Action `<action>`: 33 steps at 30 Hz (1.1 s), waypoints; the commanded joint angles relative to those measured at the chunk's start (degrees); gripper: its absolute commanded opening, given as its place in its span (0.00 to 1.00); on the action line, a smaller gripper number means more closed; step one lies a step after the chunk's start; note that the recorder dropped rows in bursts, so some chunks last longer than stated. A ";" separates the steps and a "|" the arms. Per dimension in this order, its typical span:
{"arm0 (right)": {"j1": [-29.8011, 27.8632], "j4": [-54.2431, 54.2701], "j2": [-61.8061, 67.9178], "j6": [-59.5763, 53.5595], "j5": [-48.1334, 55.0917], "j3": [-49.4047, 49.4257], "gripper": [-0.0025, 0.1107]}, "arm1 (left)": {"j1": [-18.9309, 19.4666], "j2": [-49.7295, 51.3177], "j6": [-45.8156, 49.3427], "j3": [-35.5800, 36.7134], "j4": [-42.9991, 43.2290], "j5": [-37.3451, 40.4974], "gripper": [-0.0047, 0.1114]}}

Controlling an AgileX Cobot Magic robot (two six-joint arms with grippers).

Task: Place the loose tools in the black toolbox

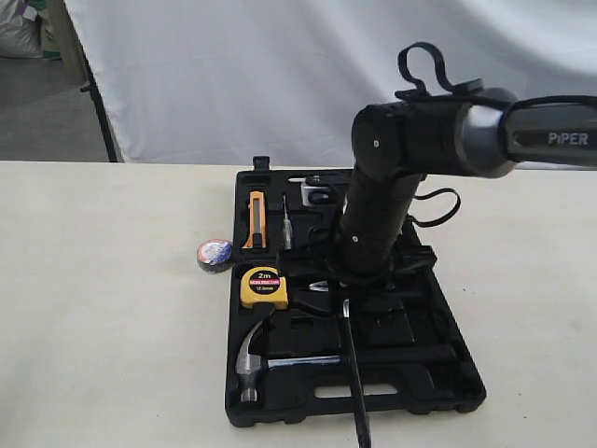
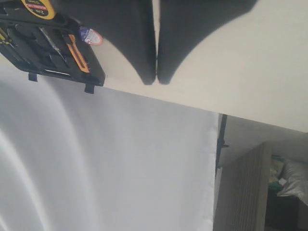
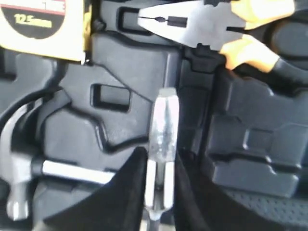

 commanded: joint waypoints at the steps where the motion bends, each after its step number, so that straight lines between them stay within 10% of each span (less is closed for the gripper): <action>1: -0.01 -2.38 -2.31 -2.34 6.32 -3.97 0.06 | 1.45 -0.18 -0.27 -0.15 0.25 -0.41 0.05; 12: 0.35 -21.25 -2.82 -5.52 14.62 -18.11 0.06 | 1.45 -0.18 -0.27 -0.15 0.25 -0.41 0.05; 24: 14.77 -49.72 4.06 -7.22 8.68 -4.89 0.06 | 1.45 -0.18 -0.27 -0.15 0.25 -0.41 0.05; 33: 19.13 -45.69 4.17 -6.97 -2.64 1.38 0.06 | 1.45 -0.18 -0.27 -0.15 0.25 -0.41 0.05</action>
